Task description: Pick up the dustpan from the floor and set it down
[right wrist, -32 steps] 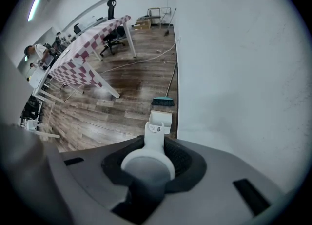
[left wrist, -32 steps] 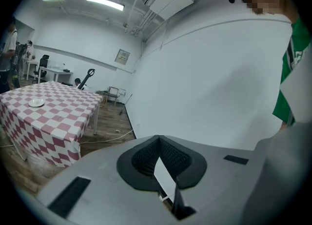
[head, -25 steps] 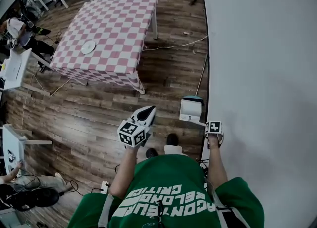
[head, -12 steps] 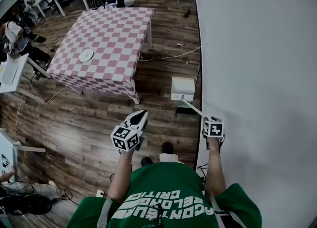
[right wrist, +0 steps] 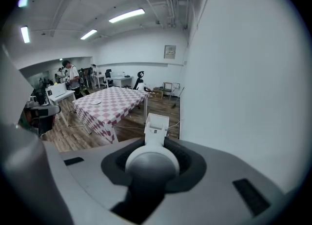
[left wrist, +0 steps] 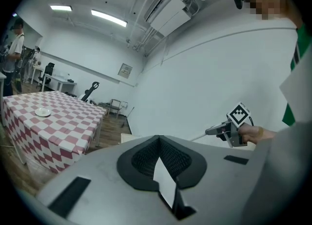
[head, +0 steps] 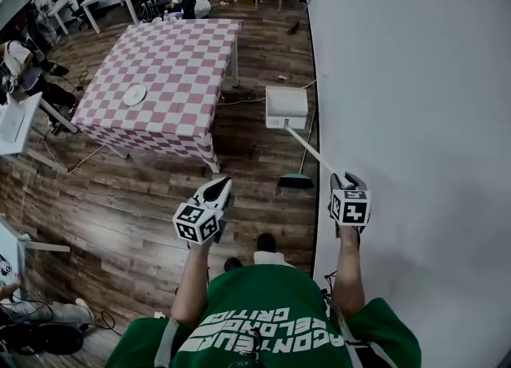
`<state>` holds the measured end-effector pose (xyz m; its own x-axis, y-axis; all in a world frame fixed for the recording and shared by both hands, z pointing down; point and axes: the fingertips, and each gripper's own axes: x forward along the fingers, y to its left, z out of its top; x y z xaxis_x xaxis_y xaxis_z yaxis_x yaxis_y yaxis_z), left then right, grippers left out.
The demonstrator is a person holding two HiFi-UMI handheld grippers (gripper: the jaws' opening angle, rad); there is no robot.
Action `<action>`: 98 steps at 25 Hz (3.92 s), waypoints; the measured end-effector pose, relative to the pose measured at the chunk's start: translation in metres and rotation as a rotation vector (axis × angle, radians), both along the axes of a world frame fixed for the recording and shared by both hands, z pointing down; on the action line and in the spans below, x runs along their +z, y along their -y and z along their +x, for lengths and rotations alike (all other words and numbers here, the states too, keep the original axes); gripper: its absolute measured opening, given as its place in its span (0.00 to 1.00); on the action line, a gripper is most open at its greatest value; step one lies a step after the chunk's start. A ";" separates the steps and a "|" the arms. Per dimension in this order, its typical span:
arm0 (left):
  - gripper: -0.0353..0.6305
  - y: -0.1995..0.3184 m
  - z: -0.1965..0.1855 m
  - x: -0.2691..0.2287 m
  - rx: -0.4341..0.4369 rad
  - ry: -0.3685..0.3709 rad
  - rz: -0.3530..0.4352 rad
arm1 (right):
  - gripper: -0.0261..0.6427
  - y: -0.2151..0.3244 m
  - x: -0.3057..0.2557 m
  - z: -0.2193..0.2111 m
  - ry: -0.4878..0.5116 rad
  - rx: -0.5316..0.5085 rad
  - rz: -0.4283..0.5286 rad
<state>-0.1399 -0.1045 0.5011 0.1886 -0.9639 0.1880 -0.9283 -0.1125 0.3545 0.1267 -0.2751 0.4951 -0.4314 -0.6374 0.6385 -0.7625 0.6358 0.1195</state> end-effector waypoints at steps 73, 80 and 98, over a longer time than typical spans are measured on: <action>0.06 -0.059 -0.019 0.060 -0.351 -0.064 -0.151 | 0.21 0.017 0.165 -0.078 -0.263 -0.376 -0.284; 0.06 -0.080 -0.023 0.076 -0.417 -0.098 -0.156 | 0.21 0.013 0.192 -0.102 -0.328 -0.447 -0.298; 0.06 -0.080 -0.089 0.102 -0.450 -0.162 -0.155 | 0.21 -0.006 0.271 -0.203 -0.479 -0.565 -0.364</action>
